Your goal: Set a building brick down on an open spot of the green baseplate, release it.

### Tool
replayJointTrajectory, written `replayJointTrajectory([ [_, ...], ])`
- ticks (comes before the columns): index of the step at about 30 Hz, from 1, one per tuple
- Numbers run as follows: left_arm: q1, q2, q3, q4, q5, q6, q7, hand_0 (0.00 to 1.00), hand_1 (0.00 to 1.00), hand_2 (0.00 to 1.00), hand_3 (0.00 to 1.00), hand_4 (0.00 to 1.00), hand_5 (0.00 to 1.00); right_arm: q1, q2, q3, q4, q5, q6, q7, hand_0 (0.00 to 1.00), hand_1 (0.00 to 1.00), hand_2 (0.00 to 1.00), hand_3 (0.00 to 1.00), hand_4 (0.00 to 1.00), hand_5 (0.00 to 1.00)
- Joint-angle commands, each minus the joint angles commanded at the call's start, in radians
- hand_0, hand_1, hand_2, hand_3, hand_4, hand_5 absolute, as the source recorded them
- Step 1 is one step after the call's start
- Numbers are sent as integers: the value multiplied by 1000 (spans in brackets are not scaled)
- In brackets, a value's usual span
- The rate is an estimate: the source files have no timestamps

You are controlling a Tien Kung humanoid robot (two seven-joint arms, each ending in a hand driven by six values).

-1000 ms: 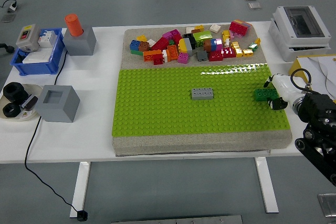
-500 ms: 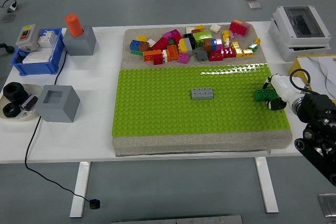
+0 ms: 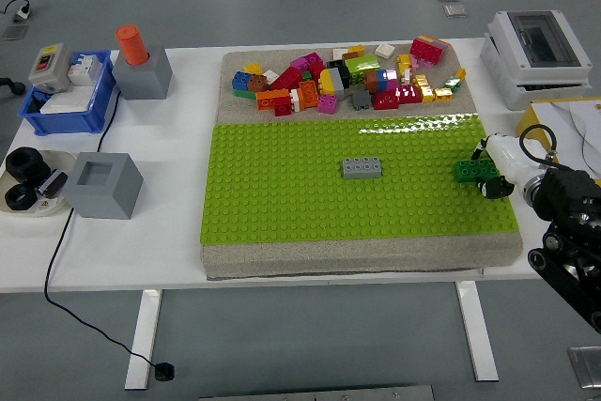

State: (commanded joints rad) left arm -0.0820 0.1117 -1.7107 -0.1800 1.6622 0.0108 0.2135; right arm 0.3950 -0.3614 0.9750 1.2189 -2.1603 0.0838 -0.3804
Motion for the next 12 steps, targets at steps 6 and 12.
replayJointTrajectory([
  [6,0,0,1,0,0,0,0,655,643,647,665,704,205,1,2,4,-6,3,-7,6,819,846,890,627,669,95],
  [12,-1,0,3,0,-3,0,-1,655,643,647,665,705,206,1,4,5,-16,7,-15,15,809,834,875,593,681,77],
])
